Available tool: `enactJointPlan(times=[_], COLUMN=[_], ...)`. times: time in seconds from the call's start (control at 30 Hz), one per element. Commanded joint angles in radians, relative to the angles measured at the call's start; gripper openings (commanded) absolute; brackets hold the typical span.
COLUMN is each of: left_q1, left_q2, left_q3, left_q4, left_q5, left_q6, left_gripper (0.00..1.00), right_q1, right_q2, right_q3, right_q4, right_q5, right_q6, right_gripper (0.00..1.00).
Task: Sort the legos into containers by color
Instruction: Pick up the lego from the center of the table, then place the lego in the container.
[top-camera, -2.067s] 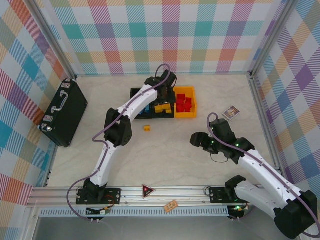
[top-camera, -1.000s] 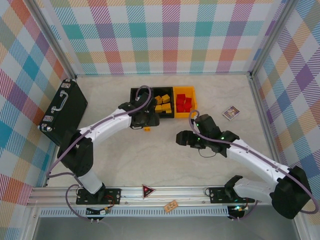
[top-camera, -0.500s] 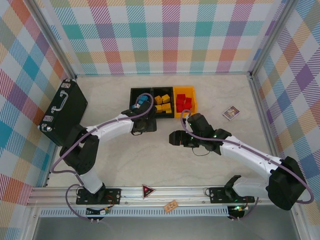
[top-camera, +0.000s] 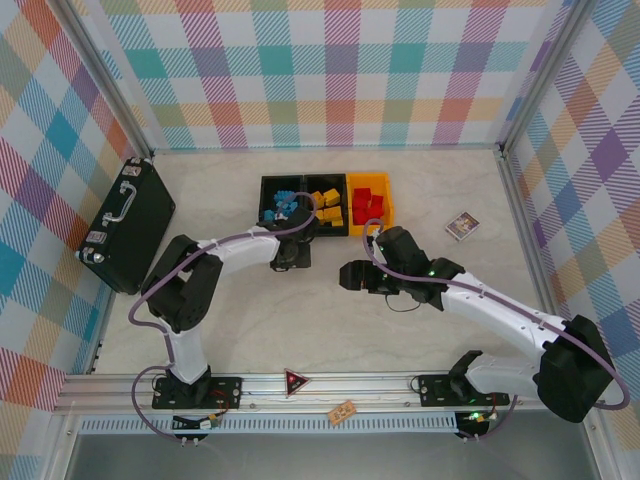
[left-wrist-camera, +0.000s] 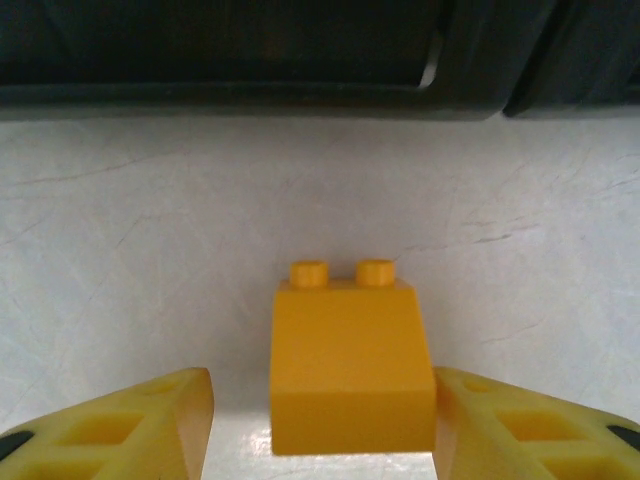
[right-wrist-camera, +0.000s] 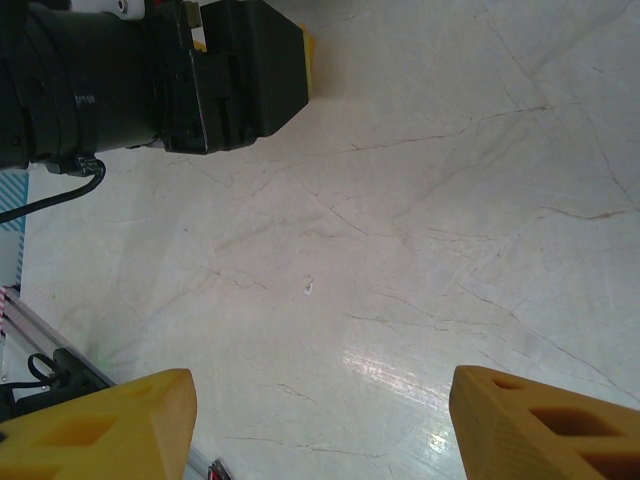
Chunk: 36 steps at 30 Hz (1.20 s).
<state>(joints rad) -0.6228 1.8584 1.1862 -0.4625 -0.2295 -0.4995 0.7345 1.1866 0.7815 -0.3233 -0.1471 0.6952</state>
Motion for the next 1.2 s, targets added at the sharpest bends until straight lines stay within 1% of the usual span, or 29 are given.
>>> enactJointPlan(times=[0.0,0.07,0.3,0.37,0.53,0.87,1.03,1.17], left_q1=[0.010,0.009,0.009,0.009,0.006,-0.012,-0.013,-0.014], left_q2=[0.023,0.028,0.025,0.014,-0.027,-0.092,-0.084,-0.045], left_q3=[0.035,0.042,0.055,0.051,0.057,0.129,0.196,0.279], left_q4=[0.011,0.007,-0.015,-0.020,-0.047,-0.114,-0.141,-0.167], left_q5=[-0.007,-0.005,-0.011,-0.006,0.021,0.057,0.081,0.085], left_q6=[0.017,0.018,0.028,0.030,0.027,0.022,0.018,0.020], left_gripper=[0.52,0.49,0.30,0.26,0.23,0.23,0.23,0.23], right_q1=[0.008,0.008,0.008,0.008,0.008,0.008,0.004,0.001], right_q2=[-0.020,-0.023,-0.030,-0.033,-0.036,-0.049,-0.078,-0.102], right_q3=[-0.014,-0.019,-0.030,-0.031,-0.034,-0.029,-0.029,-0.037], right_q4=[-0.009,-0.007,-0.004,0.000,0.001,0.000,-0.022,-0.037], right_q5=[0.009,0.010,0.016,0.018,0.026,0.049,0.070,0.087], right_q6=[0.004,0.004,0.008,0.008,0.009,0.010,0.005,0.010], right_gripper=[0.67,0.67,0.67,0.67,0.67,0.67,0.67,0.68])
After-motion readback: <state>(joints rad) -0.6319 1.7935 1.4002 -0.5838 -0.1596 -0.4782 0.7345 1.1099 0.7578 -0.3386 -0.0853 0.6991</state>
